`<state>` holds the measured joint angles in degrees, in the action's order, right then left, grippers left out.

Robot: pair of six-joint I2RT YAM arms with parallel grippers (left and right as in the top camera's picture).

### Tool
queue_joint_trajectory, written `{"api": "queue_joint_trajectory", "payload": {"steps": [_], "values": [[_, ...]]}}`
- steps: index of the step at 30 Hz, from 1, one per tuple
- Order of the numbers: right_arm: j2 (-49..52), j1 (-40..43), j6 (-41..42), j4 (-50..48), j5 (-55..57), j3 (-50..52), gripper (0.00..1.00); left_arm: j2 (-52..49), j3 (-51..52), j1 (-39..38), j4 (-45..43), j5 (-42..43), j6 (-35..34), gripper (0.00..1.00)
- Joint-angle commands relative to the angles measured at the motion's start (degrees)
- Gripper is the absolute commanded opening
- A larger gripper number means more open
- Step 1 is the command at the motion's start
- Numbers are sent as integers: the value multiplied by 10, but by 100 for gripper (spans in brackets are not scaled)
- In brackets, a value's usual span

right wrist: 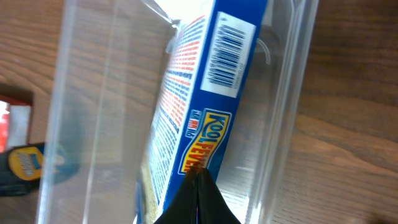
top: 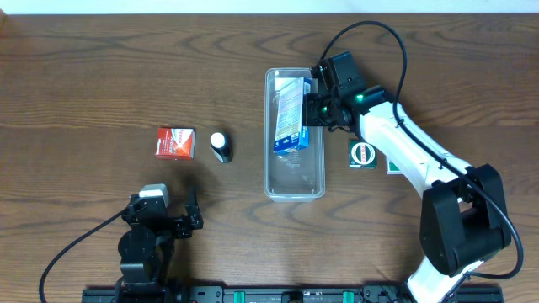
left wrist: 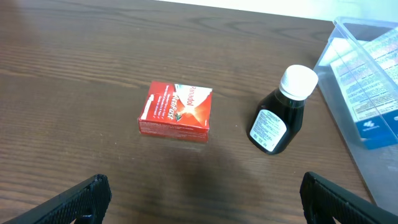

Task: Pack container
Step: 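Lower the blue box into the container and open the right gripper, then move the right gripper to the white-and-green medicine box and grasp it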

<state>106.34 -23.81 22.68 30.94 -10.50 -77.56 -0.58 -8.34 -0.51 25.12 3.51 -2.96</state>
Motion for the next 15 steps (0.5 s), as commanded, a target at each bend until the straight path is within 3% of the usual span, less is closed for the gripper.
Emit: {"api": "queue_joint_trajectory", "payload": {"steps": [1, 15], "values": [[-25, -2, -26, 1, 14, 6, 2, 3, 11, -2, 0, 4, -1, 98], [-93, -5, -31, 14, 44, 6, 6, 3, 11, -2, 0, 4, -1, 98]]}}
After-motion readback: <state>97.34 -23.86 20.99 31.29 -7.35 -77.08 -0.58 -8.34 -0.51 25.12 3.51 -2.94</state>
